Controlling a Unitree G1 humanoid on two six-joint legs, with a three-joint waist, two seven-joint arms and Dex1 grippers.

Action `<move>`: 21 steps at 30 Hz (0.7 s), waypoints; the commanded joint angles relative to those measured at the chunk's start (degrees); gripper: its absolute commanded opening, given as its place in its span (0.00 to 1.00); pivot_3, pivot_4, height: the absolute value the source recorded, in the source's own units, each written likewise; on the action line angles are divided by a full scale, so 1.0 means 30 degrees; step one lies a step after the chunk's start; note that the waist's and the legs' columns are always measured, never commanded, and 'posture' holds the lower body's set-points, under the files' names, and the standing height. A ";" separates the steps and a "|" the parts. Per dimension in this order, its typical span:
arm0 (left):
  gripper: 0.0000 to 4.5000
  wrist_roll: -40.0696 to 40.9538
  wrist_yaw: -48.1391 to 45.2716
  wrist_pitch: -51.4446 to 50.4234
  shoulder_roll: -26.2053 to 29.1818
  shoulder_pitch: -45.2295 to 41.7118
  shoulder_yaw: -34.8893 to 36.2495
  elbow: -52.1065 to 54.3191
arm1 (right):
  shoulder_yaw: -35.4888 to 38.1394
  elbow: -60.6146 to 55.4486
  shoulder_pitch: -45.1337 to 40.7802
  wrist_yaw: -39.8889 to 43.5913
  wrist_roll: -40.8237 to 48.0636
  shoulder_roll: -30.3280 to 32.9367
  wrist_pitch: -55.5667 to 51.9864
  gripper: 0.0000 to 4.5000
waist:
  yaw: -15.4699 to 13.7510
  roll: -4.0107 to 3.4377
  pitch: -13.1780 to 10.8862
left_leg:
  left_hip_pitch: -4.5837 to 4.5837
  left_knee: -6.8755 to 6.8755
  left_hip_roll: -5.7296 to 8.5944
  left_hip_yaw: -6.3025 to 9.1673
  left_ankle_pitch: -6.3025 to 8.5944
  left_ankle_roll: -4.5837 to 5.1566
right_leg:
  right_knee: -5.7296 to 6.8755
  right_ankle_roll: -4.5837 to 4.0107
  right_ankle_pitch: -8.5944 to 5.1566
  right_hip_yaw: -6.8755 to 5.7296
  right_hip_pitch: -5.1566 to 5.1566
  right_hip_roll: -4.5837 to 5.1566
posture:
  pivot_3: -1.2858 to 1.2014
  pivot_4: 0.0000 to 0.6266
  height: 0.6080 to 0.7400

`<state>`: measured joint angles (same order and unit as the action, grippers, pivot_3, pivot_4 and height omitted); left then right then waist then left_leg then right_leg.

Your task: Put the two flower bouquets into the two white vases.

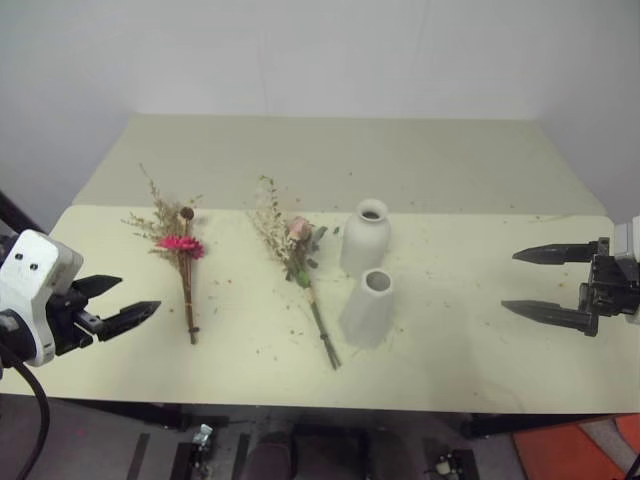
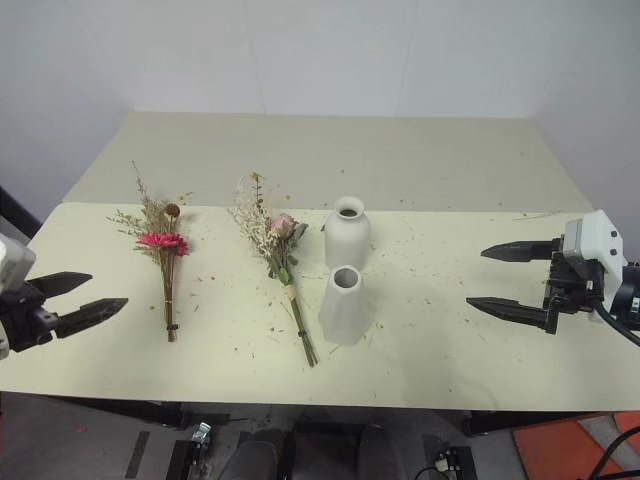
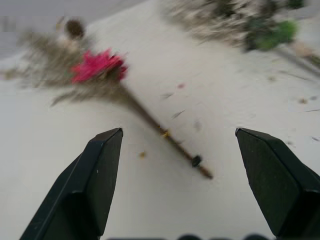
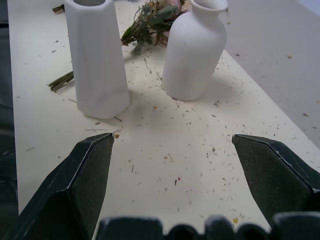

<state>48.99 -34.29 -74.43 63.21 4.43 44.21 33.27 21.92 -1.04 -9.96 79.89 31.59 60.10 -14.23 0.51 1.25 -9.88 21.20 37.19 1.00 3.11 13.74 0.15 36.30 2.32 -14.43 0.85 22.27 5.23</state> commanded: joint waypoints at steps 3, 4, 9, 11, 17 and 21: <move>0.87 0.0084 0.3327 -0.5815 -0.0098 -0.4991 -0.3501 -0.1563 | -0.0624 0.0351 -0.1499 0.0502 0.0043 -0.0033 0.0760 1.00 | 0.0128 0.0004 -0.0002 | 0.0002 -0.0003 0.0017 0.0002 0.0000 -0.0002 | 0.0000 -0.0053 0.0038 0.0015 0.0006 0.0002 | 0.52 0.24 1.00; 0.87 0.0019 0.3733 -0.5997 -0.0280 -0.5513 -0.3972 -0.1812 | -0.0718 0.0481 -0.1654 0.0589 -0.0008 -0.0019 0.0855 1.00 | 0.0180 0.0012 -0.0008 | 0.0000 -0.0007 0.0019 0.0001 0.0001 -0.0003 | 0.0012 -0.0119 0.0077 0.0019 0.0010 0.0003 | 0.52 0.24 1.00; 0.87 -0.1008 0.6850 -0.6025 -0.1709 -0.7954 -0.8035 -0.4569 | -0.1171 0.1086 -0.2457 0.0868 -0.0168 -0.0048 0.1334 1.00 | 0.0138 0.0014 -0.0015 | 0.0016 -0.0014 0.0020 0.0012 0.0003 -0.0011 | 0.0033 -0.0128 0.0082 0.0032 0.0046 0.0006 | 0.52 0.24 1.00; 0.87 -0.1706 0.7792 -0.6025 -0.2372 -0.8902 -0.9070 -0.5671 | -0.1273 0.1238 -0.2696 0.0994 -0.0213 -0.0095 0.1472 1.00 | 0.0107 0.0034 -0.0025 | 0.0019 -0.0009 0.0032 0.0013 -0.0005 -0.0025 | 0.0054 -0.0128 0.0083 0.0037 0.0053 0.0017 | 0.52 0.24 1.00; 0.87 -0.3652 0.8640 -0.6024 -0.4142 -1.1556 -1.0816 -0.8754 | -0.1937 0.2036 -0.3830 0.1968 -0.0177 -0.0119 0.1895 1.00 | 0.0074 0.0067 -0.0044 | 0.0034 0.0014 0.0051 0.0014 -0.0010 -0.0032 | 0.0093 -0.0127 0.0082 0.0036 0.0070 0.0027 | 0.52 0.24 1.00; 0.68 -0.4787 0.8487 -0.5946 -0.4838 -1.2373 -1.1308 -0.9753 | -0.2617 0.2871 -0.4919 0.2641 -0.0423 -0.0200 0.2184 1.00 | 0.0149 0.0069 -0.0045 | 0.0042 0.0015 0.0058 0.0008 -0.0014 -0.0039 | 0.0109 -0.0126 0.0081 0.0041 0.0087 0.0028 | 0.52 0.24 1.00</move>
<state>36.56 -8.55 -92.20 48.43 -31.64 10.10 4.38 13.64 7.03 -23.34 86.30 30.43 59.20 -9.14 0.96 1.46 -10.02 21.35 37.24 1.17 3.13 13.70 0.03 36.65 1.94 -14.18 0.97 22.58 5.32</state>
